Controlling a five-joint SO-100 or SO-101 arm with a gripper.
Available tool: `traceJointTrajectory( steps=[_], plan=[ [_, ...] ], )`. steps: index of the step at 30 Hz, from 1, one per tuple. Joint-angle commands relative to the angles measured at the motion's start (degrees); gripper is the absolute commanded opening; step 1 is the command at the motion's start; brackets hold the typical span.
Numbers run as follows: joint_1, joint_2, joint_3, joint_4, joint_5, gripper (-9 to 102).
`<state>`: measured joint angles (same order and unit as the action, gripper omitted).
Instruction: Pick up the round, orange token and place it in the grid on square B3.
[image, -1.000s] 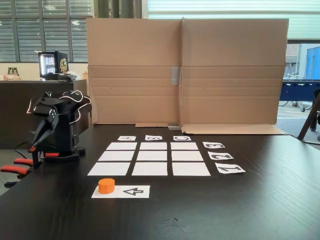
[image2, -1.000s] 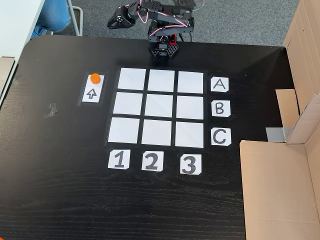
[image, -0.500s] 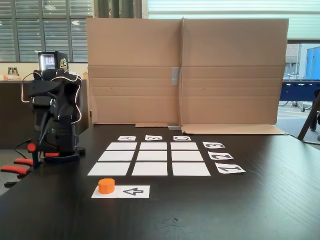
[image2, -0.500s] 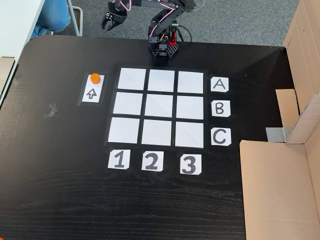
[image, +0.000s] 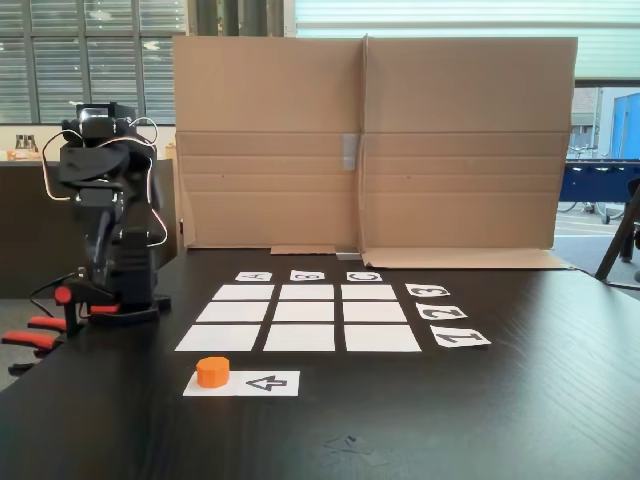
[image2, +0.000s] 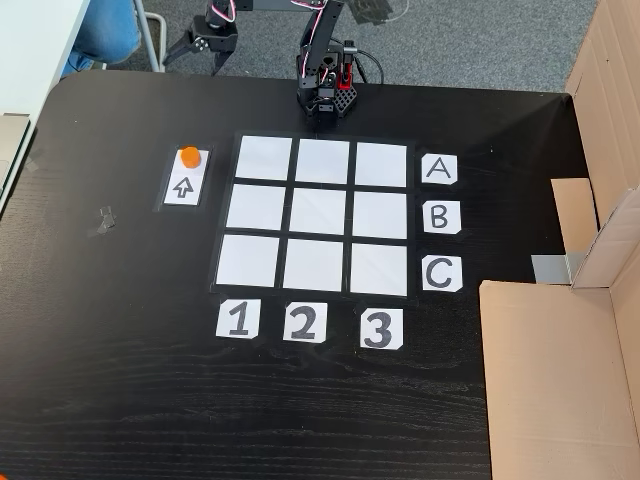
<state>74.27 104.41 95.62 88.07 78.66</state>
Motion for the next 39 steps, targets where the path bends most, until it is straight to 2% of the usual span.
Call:
traceJointTrajectory(
  steps=[1, 4, 24, 28, 39],
  plan=[
    [-2.81, -1.85, -2.99, 1.14, 1.93, 69],
    [-4.83, -4.13, -2.99, 1.14, 3.60, 73],
    [-9.93, -23.99, -16.96, 1.49, 6.42, 73],
    [-11.43, -26.37, -18.72, 1.49, 6.68, 78],
    [-16.52, -31.11, -19.95, 1.23, 8.96, 79]
  ],
)
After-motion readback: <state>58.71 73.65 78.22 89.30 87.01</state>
